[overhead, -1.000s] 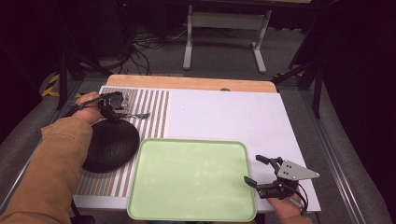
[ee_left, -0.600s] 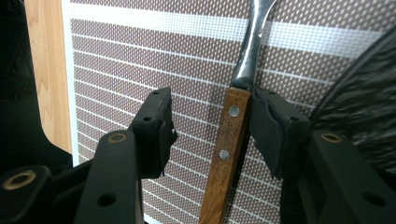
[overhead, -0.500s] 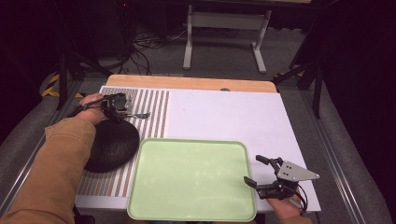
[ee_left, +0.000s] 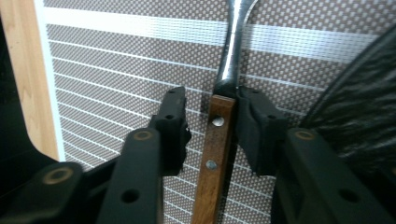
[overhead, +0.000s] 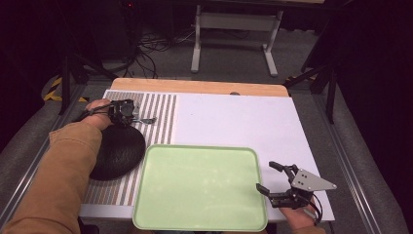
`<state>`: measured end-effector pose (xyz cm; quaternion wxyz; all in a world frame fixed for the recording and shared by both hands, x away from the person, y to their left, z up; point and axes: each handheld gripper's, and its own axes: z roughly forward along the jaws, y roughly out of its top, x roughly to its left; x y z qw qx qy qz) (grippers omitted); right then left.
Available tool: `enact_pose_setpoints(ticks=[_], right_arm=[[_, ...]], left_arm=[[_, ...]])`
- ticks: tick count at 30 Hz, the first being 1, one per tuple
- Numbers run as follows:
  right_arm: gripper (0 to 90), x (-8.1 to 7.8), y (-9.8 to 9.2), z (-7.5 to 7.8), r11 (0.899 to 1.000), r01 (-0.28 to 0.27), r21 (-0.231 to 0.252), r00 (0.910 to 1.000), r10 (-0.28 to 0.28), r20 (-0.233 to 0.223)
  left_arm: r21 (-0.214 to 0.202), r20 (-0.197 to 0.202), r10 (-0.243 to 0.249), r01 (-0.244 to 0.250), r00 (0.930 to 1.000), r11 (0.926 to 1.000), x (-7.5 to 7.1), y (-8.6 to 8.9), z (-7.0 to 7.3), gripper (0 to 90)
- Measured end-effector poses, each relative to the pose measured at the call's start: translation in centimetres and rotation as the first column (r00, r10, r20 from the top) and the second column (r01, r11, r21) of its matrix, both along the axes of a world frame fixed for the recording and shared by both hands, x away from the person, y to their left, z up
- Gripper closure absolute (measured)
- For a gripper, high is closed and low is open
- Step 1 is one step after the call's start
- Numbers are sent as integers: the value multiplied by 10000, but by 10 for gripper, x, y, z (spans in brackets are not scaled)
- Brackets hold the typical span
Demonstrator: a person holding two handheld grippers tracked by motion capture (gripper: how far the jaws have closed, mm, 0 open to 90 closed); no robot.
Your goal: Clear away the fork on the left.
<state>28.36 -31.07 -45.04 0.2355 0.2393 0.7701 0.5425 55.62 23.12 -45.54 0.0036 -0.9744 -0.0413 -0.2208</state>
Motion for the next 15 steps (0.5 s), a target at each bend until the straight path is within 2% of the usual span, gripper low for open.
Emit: enact_pose_setpoints(ticks=[1, 3, 4, 7, 8, 9, 14, 15], right_arm=[[153, 0, 0, 0, 10000, 0, 0, 10000, 0, 0], [153, -1, 0, 1, 10000, 9, 56, 10000, -9, 23], [153, -1, 0, 1, 10000, -10, 80, 10000, 10, 11], [154, -1, 0, 1, 9999, -49, 111, 10000, 49, 26], [154, -1, 0, 1, 9999, -49, 111, 10000, 49, 26], [154, -1, -1, 1, 9999, -41, 125, 10000, 41, 21], [154, -1, -1, 1, 9998, -40, 180, 10000, 41, -21], [154, -1, -1, 1, 9998, -40, 180, 10000, 41, -21]], left_arm=[[-95, -122, -84, 83, 9999, 9999, 0, 0, -1, 660], [26, -196, -179, 179, 9996, 9998, -2, 0, -1, 741], [28, -162, -201, 202, 9997, 9998, -3, 0, -2, 751], [171, -145, -264, 266, 9995, 9995, -4, -2, -2, 766], [50, -93, -334, 335, 9994, 9994, -4, -2, -4, 766], [261, -67, -274, 275, 9996, 9993, -5, -3, -3, 768], [354, -19, -423, 423, 9991, 9985, -6, -4, -3, 772], [475, 99, -404, 399, 9991, 9981, -6, -4, -3, 772]])
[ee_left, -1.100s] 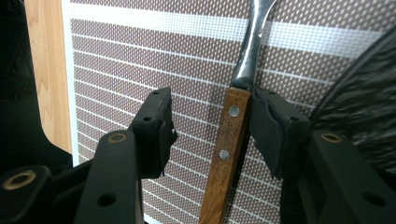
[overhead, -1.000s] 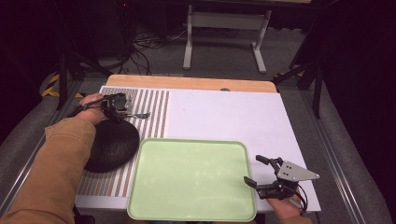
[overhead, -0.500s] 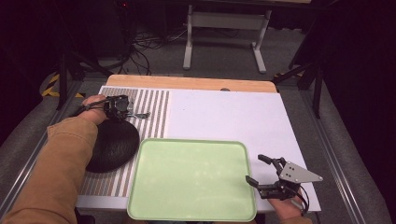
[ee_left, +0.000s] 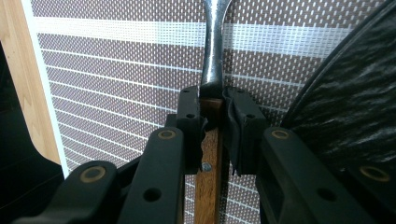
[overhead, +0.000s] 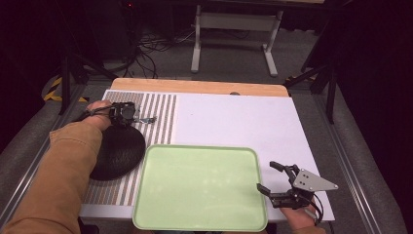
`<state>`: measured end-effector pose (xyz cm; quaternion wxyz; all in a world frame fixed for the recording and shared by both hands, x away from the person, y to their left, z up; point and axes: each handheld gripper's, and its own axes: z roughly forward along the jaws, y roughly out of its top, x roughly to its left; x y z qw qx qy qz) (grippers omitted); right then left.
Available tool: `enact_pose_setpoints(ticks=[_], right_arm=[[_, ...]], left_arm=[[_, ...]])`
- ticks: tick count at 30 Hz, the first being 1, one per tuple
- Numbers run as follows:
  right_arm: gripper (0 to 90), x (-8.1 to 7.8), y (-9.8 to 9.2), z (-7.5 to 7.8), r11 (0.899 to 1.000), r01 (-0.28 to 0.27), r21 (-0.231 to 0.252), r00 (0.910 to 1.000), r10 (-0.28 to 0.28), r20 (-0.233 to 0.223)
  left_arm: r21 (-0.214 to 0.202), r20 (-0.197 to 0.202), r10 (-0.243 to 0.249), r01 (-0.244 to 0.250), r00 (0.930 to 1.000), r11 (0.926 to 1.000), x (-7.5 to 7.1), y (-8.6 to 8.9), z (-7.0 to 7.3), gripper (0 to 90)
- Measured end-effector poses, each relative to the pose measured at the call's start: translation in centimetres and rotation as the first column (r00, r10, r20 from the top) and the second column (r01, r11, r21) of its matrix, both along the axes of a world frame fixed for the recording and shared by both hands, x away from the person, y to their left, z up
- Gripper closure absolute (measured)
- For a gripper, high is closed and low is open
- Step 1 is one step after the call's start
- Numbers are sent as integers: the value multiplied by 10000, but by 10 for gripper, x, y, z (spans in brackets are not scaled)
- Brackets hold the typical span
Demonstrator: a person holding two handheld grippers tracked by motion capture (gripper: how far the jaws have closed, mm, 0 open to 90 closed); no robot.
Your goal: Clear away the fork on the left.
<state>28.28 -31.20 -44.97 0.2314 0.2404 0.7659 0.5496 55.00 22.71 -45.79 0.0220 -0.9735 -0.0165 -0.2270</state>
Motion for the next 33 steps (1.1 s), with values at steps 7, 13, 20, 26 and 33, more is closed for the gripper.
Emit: enact_pose_setpoints(ticks=[7, 13, 20, 26, 33], right_arm=[[156, 1, 0, -1, 9999, 82, -69, 10000, -82, -7], [156, 1, 0, -1, 9999, 89, -80, 10000, -90, -38], [156, 0, 0, 0, 9999, 113, -97, 9999, -113, -1], [156, 1, 1, 0, 9999, 91, -80, 10000, -91, -3], [156, 1, 0, 1, 9999, 100, -85, 9999, -100, 39]], left_arm=[[-121, 130, 69, -67, 9999, 9999, -2, -2, -3, 776], [45, 83, 120, -121, 9999, 9999, -2, -2, -1, 776], [146, 412, 455, -461, 9981, 9988, -6, -2, 4, 777], [-402, 597, 566, -542, 9966, 9977, -13, -4, 15, 776], [-851, 997, 1679, -1597, 9807, 9835, -30, -19, 38, 777]])
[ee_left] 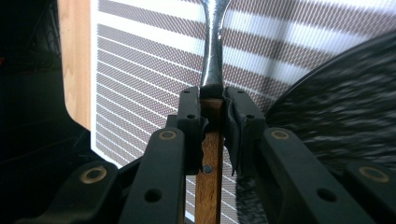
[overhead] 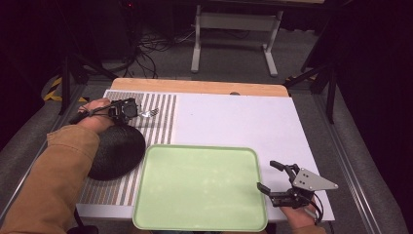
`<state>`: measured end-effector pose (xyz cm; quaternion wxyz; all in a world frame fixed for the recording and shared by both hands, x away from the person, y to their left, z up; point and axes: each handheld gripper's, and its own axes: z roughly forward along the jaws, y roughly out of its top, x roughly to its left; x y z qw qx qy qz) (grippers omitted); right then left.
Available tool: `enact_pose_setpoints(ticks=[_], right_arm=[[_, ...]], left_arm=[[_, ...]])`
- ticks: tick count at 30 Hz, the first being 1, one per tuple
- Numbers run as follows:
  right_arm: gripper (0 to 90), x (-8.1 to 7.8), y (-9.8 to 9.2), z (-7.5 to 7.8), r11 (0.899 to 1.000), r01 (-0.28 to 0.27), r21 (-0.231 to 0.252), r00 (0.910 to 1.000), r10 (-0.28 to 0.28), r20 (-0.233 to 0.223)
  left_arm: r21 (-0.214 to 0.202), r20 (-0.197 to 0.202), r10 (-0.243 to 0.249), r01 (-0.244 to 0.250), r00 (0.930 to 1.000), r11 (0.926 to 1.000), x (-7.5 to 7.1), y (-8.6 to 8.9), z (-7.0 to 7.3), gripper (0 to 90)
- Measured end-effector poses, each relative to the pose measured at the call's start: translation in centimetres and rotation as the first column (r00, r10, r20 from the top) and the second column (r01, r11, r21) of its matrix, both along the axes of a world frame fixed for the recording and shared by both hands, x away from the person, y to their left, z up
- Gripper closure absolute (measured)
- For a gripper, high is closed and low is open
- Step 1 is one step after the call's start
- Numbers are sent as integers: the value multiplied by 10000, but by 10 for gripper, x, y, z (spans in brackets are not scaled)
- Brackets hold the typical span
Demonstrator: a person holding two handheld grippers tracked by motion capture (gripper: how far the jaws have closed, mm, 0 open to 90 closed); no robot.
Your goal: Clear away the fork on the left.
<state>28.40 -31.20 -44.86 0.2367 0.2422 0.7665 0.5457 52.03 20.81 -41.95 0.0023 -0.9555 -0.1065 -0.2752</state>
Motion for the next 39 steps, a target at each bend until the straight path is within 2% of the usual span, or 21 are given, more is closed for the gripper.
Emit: enact_pose_setpoints(ticks=[4, 5, 8, 12, 14, 16, 20, 21, 22, 23, 27, 28, 29, 31, 33, 34, 35, 36, 37, 38, 39], right_arm=[[156, 0, 0, 0, 10000, -13, -7, 10000, 13, 7], [156, 1, 0, 0, 10000, -25, -16, 10000, 25, 35], [156, 1, 0, 0, 10000, -25, -6, 10000, 25, 8], [156, 1, 0, 0, 10000, -14, 3, 10000, 14, 20], [156, 0, 0, 0, 10000, -14, 5, 10000, 14, 22], [156, 0, 0, 0, 10000, -16, 6, 10000, 16, 27], [156, 0, 0, 0, 10000, -14, 7, 10000, 14, 32], [156, 1, -1, 1, 10000, -26, -1, 10000, 26, 72], [156, 0, -1, 1, 10000, -6, -6, 10000, 6, 80], [156, 0, -1, 1, 10000, -1, -4, 10000, 1, 79], [156, 0, -2, 1, 10000, -14, 46, 10000, 13, 75], [156, 1, -2, 1, 10000, -11, 53, 10000, 10, 70], [156, 1, -2, 1, 10000, -11, 53, 10000, 10, 70], [156, 1, -2, 1, 10000, -18, 74, 10000, 18, 58], [156, 1, -3, 1, 10000, -16, 64, 10000, 16, 59], [156, 1, -3, 1, 10000, -16, 64, 10000, 16, 59], [156, 1, -3, 1, 10000, -17, 66, 10000, 16, 64], [156, 1, -2, 2, 9999, -21, 100, 10000, 20, 55], [156, 1, -2, 2, 10000, -23, 96, 10000, 23, 75], [156, 2, -2, 2, 9999, -38, 99, 10000, 37, 90], [156, 2, -2, 2, 9999, -43, 92, 9999, 42, 92]], left_arm=[[-198, 80, 141, -139, 9999, 9997, -7, -3, 9, 777], [-315, -44, 412, -414, 9991, 9986, -12, -6, 16, 777], [-530, -135, 501, -507, 9987, 9973, -17, -8, 20, 776], [-1024, -185, 918, -932, 9956, 9904, -31, -15, 32, 776], [-1086, -194, 1069, -1084, 9941, 9882, -34, -17, 35, 776], [-1371, -199, 1460, -1473, 9891, 9795, -43, -23, 43, 776], [-1400, -479, 1686, -1738, 9845, 9748, -52, -30, 52, 776], [-1610, -569, 1921, -1989, 9797, 9667, -58, -33, 55, 776], [-1726, -645, 1990, -2073, 9779, 9629, -61, -35, 57, 776], [-1726, -645, 1990, -2073, 9779, 9629, -61, -35, 57, 776], [-2464, -1214, 2118, -2361, 9698, 9400, -79, -40, 66, 776], [-2565, -1197, 2144, -2388, 9694, 9366, -82, -41, 66, 776], [-2565, -1197, 2144, -2388, 9694, 9366, -82, -41, 66, 776], [-2540, -1273, 2206, -2467, 9670, 9352, -91, -44, 65, 776], [-2903, -1519, 2266, -2625, 9621, 9202, -101, -46, 65, 776], [-2903, -1519, 2266, -2625, 9621, 9202, -101, -46, 65, 776], [-3002, -1603, 2267, -2663, 9607, 9160, -105, -47, 65, 776], [-3315, -1735, 1957, -2443, 9652, 9113, -111, -50, 65, 776], [-3507, -1988, 1776, -2392, 9638, 9054, -113, -51, 65, 776], [-3643, -2053, 1762, -2423, 9627, 8992, -116, -52, 65, 776], [-3665, -2160, 1909, -2607, 9575, 8931, -119, -54, 64, 776]])
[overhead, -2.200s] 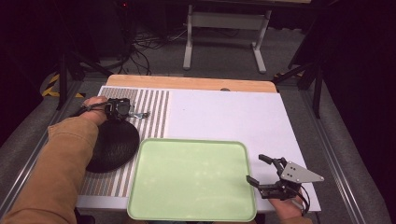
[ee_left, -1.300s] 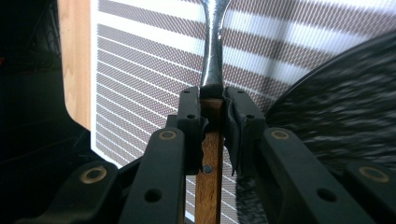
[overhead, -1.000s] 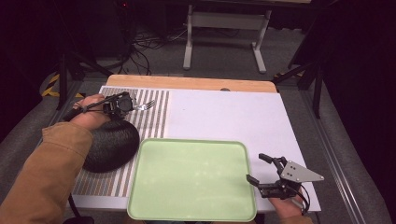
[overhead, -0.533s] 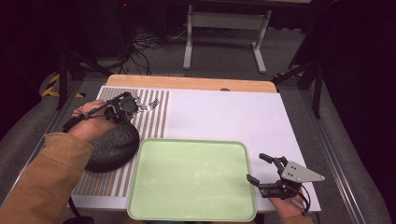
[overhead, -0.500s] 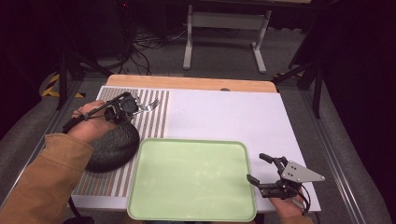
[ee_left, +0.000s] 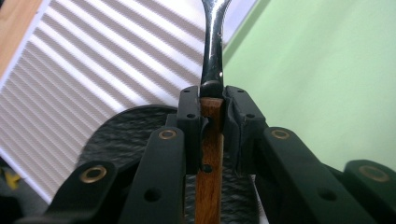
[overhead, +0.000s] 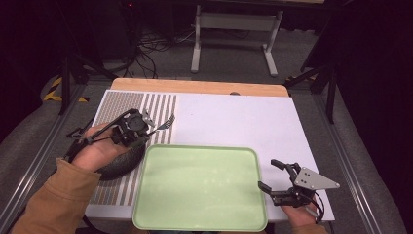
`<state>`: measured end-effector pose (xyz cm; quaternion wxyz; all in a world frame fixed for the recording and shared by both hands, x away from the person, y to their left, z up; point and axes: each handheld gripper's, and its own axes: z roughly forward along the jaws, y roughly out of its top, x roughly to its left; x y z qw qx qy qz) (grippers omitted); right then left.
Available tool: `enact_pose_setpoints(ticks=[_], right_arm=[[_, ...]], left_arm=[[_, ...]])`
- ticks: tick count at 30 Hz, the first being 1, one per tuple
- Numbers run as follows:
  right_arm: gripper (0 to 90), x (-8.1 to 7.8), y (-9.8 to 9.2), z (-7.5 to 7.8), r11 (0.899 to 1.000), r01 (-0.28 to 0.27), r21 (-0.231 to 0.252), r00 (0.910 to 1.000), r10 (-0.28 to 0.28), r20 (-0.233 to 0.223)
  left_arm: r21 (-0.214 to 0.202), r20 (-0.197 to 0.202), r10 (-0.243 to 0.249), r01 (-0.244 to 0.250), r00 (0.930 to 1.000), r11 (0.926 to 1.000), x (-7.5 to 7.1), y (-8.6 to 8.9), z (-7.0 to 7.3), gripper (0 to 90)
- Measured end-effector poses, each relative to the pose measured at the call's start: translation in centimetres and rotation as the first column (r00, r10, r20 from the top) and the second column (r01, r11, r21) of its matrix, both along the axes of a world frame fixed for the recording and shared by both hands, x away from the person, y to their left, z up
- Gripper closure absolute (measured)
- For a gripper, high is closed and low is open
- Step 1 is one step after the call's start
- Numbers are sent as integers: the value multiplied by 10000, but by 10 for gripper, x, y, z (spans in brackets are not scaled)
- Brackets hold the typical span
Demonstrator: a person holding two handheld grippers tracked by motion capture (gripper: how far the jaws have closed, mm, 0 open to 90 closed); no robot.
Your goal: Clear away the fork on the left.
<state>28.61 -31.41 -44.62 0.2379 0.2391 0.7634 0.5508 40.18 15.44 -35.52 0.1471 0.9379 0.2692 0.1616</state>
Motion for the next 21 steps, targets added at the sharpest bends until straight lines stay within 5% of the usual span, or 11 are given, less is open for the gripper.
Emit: enact_pose_setpoints(ticks=[9, 21], right_arm=[[156, 4, 0, 0, 10000, -77, 21, 10000, 77, 43], [156, 5, 1, 0, 9999, -143, 37, 9999, 143, 55]], left_arm=[[-925, -527, -310, 261, 9981, 9954, -22, -8, -4, 776], [-1400, -1142, -934, 770, 9891, 9872, -45, -19, -19, 776]])
